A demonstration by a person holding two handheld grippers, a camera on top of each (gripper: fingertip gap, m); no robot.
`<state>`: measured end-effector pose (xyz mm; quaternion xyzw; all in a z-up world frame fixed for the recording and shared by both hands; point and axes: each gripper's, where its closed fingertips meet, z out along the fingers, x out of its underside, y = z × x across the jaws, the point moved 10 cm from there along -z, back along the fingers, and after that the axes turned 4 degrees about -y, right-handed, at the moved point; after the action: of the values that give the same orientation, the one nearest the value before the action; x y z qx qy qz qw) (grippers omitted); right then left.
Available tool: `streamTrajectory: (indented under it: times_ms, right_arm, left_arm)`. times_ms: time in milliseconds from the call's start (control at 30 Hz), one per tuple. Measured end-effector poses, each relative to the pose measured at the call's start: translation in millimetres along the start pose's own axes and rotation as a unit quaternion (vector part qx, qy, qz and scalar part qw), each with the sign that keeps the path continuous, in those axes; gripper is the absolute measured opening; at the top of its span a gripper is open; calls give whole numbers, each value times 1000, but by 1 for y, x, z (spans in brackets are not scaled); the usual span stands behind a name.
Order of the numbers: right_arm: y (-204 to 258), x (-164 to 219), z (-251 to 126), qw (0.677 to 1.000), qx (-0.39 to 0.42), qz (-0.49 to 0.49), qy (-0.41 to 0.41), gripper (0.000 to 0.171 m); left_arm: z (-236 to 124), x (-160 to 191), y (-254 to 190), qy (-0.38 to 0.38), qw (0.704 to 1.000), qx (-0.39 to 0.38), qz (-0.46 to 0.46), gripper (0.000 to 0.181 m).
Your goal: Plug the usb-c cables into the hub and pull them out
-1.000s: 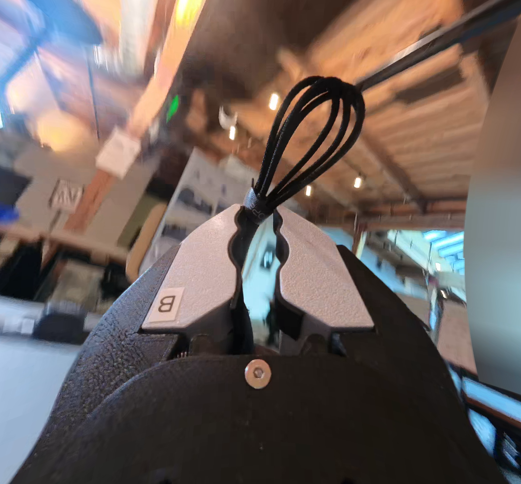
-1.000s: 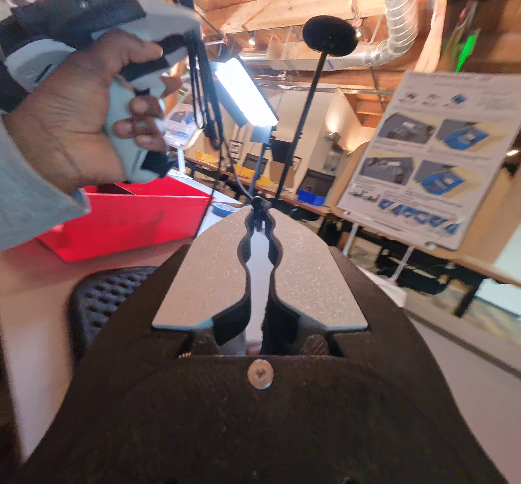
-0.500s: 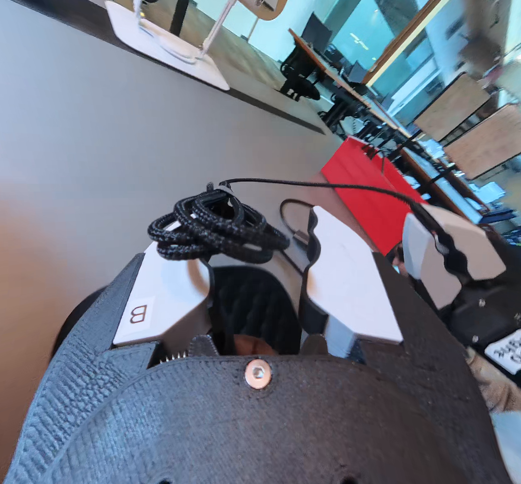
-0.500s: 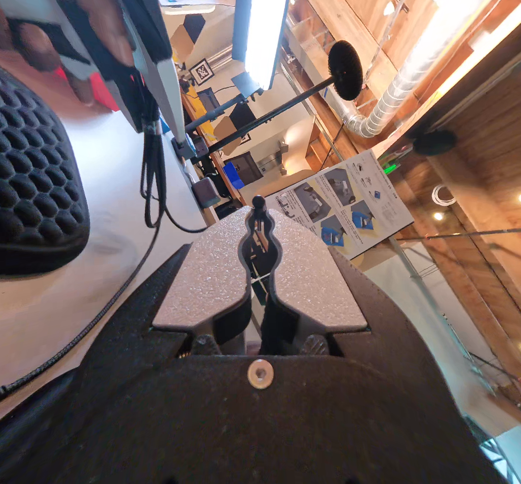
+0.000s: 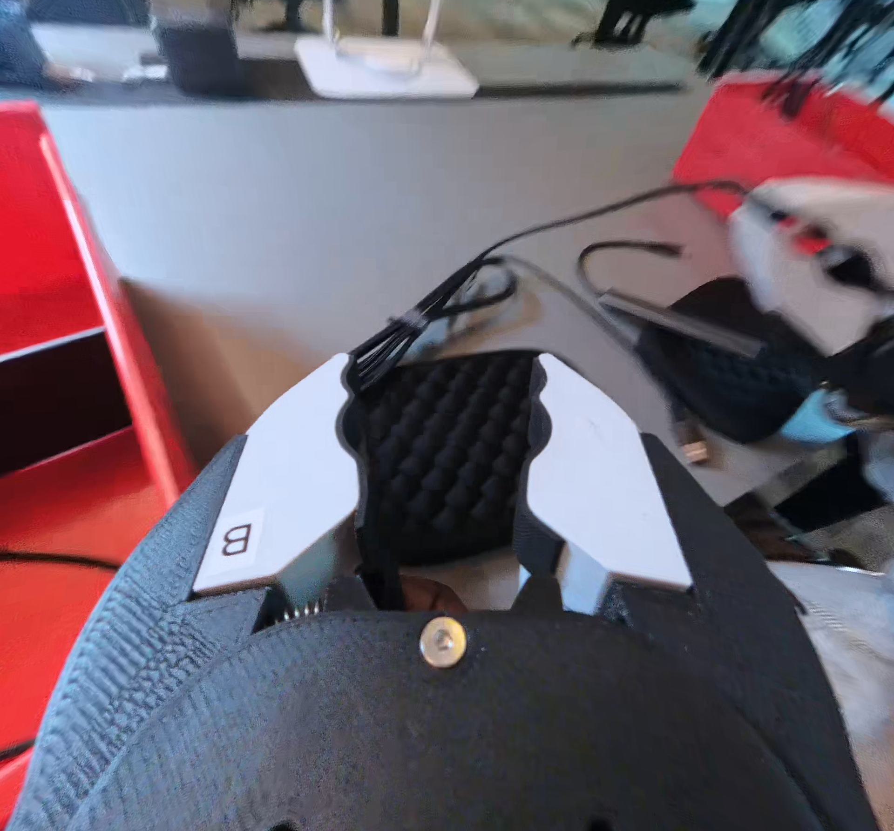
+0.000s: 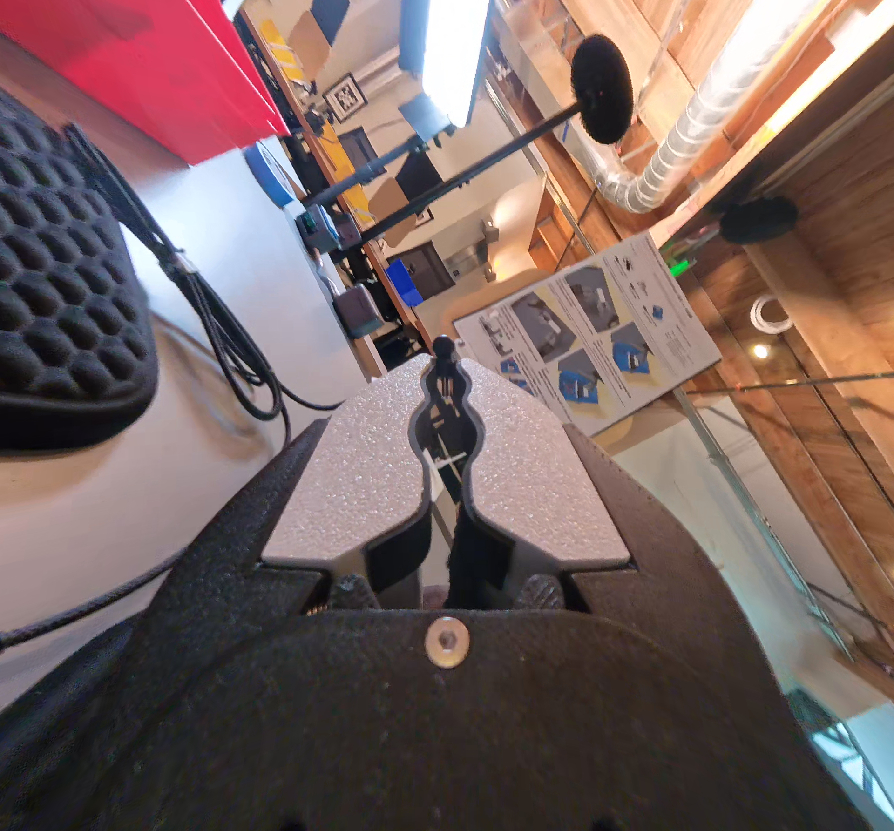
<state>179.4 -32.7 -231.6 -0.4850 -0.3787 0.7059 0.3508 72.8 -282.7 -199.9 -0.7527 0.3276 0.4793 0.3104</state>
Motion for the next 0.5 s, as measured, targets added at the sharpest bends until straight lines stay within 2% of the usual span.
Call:
streamTrajectory:
  times_ms: [33,133,200,233,433,500]
  right_arm:
    - [4,-4,-1,1000,-6,-8,-12,5]
    - [16,-13,-2,998,-19,-43,-46,5]
    - [22,-17,-3,995,-33,-70,-65,5]
    - [24,-19,-5,993,-38,-85,-74,5]
    - [27,-21,-9,982,-62,-136,-114,5]
    - [27,-20,-10,979,-67,-149,-122,5]
  left_arm:
    - [-1,-4,-7,-24,999,33,-19,66]
    - [12,-1,-31,-51,970,189,-142,58]
    - [30,11,-45,-46,942,256,-213,37]
    - [37,17,-52,-41,929,279,-237,34]
    - [65,30,-74,-27,879,347,-325,32]
    - [69,32,-76,-26,866,363,-342,25]
